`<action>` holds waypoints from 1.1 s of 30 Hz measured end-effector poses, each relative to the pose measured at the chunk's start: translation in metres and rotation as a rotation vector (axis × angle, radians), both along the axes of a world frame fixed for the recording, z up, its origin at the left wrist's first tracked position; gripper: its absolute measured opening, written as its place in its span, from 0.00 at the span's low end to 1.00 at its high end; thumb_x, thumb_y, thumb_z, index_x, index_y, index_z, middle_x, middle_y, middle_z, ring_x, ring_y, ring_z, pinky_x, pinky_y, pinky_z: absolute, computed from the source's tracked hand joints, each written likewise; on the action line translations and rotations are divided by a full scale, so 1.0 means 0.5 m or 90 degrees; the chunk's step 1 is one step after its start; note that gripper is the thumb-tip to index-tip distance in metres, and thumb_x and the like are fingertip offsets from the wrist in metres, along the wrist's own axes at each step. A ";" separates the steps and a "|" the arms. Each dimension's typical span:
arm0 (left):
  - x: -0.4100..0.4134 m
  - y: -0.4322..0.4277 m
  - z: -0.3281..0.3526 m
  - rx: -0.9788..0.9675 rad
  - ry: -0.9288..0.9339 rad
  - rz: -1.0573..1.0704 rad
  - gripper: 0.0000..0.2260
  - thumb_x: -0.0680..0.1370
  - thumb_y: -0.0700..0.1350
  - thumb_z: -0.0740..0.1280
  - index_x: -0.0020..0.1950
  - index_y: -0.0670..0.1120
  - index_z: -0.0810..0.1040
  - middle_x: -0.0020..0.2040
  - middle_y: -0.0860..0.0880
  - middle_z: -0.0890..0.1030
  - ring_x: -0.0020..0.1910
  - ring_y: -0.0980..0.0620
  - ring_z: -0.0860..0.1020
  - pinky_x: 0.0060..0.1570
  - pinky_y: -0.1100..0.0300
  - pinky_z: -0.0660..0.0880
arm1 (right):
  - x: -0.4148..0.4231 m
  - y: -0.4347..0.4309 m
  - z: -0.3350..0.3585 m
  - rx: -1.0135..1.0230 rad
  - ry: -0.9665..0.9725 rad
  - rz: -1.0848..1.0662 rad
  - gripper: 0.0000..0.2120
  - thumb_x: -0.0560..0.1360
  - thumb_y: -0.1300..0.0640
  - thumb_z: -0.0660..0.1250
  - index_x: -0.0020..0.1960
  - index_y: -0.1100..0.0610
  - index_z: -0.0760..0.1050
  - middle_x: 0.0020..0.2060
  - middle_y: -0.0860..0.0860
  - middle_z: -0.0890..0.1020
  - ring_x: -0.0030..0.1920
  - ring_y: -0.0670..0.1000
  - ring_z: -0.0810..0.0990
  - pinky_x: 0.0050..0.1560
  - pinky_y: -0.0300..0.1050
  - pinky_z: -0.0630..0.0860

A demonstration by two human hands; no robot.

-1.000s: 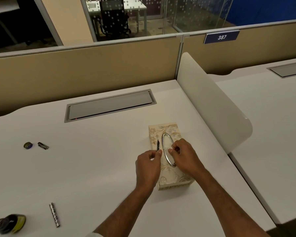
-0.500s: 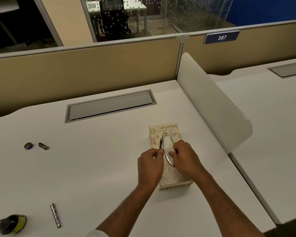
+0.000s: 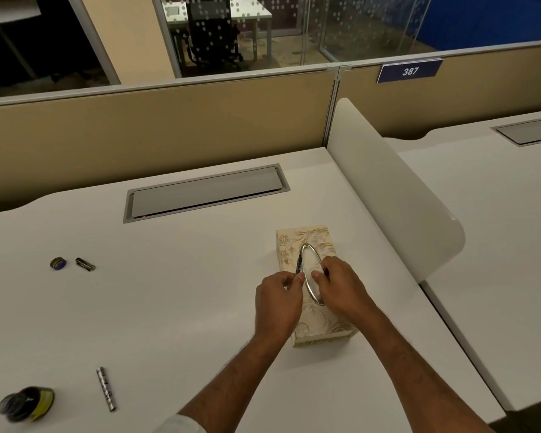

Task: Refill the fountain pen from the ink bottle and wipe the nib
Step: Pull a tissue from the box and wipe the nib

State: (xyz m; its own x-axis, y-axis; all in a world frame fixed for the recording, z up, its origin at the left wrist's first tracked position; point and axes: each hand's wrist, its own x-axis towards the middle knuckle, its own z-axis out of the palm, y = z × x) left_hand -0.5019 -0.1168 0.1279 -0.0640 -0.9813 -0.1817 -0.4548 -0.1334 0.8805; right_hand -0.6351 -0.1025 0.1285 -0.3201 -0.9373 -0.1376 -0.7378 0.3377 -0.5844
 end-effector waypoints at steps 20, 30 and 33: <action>-0.002 0.001 0.001 0.005 0.000 -0.001 0.12 0.80 0.50 0.68 0.52 0.44 0.87 0.52 0.50 0.88 0.49 0.59 0.81 0.48 0.64 0.73 | -0.035 0.025 -0.006 -0.020 -0.045 0.048 0.05 0.74 0.63 0.71 0.45 0.57 0.75 0.43 0.51 0.78 0.43 0.53 0.78 0.43 0.44 0.74; -0.002 -0.001 0.002 -0.004 0.003 -0.008 0.11 0.80 0.50 0.68 0.49 0.45 0.88 0.45 0.54 0.86 0.40 0.67 0.78 0.46 0.64 0.75 | -0.013 0.032 -0.029 -0.146 -0.001 0.025 0.01 0.79 0.60 0.64 0.49 0.55 0.73 0.44 0.50 0.79 0.44 0.52 0.77 0.43 0.49 0.77; -0.002 0.000 0.002 -0.001 0.005 -0.006 0.11 0.81 0.49 0.68 0.49 0.44 0.88 0.42 0.57 0.82 0.39 0.68 0.77 0.46 0.64 0.75 | -0.013 0.029 -0.030 -0.143 0.005 0.007 0.03 0.80 0.58 0.63 0.52 0.55 0.74 0.45 0.49 0.80 0.44 0.51 0.79 0.43 0.49 0.78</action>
State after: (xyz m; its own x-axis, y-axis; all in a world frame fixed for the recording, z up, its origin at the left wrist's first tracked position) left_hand -0.5028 -0.1170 0.1287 -0.0753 -0.9807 -0.1803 -0.4494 -0.1280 0.8841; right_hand -0.6417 -0.0880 0.1135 -0.3104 -0.9475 0.0773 -0.7459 0.1923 -0.6377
